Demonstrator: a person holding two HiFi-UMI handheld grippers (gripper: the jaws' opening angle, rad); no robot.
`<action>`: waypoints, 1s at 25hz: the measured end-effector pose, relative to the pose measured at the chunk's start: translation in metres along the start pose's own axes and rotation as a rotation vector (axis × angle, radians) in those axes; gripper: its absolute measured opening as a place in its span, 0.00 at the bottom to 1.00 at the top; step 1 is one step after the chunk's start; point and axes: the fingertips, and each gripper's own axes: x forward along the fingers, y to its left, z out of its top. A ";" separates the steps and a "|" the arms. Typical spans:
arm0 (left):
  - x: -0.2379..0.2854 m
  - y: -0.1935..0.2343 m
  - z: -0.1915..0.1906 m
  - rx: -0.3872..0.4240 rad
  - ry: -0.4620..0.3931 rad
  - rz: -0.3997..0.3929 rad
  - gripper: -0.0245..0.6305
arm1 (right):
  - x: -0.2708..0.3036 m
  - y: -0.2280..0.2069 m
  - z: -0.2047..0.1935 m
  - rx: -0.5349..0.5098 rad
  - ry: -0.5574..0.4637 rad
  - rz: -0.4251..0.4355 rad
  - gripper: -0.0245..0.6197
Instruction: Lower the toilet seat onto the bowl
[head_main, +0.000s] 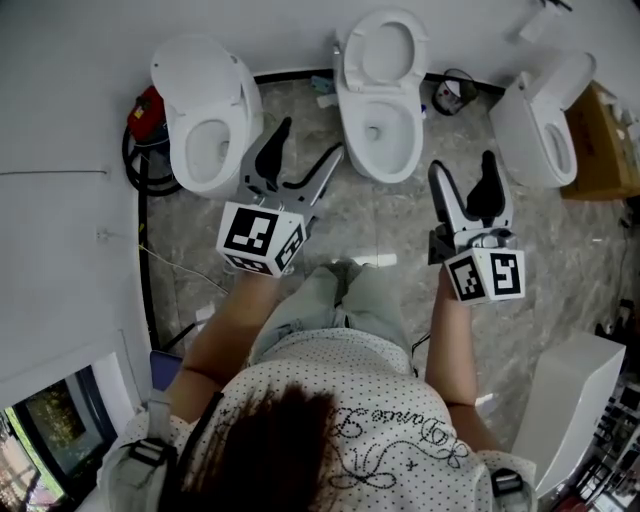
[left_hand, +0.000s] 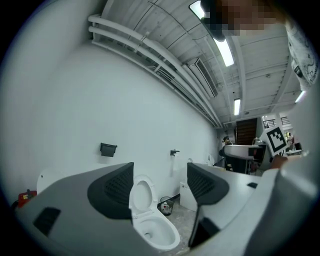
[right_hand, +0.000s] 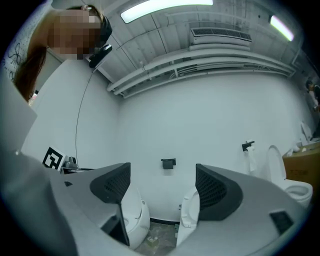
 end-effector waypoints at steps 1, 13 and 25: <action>0.003 0.003 0.001 -0.004 -0.007 0.002 0.53 | 0.003 -0.003 0.000 0.006 0.004 0.002 0.66; 0.102 0.021 -0.010 0.003 0.015 0.081 0.55 | 0.082 -0.090 -0.005 0.005 0.021 0.072 0.66; 0.212 0.037 -0.004 0.029 0.010 0.203 0.55 | 0.174 -0.176 -0.006 -0.002 0.039 0.214 0.66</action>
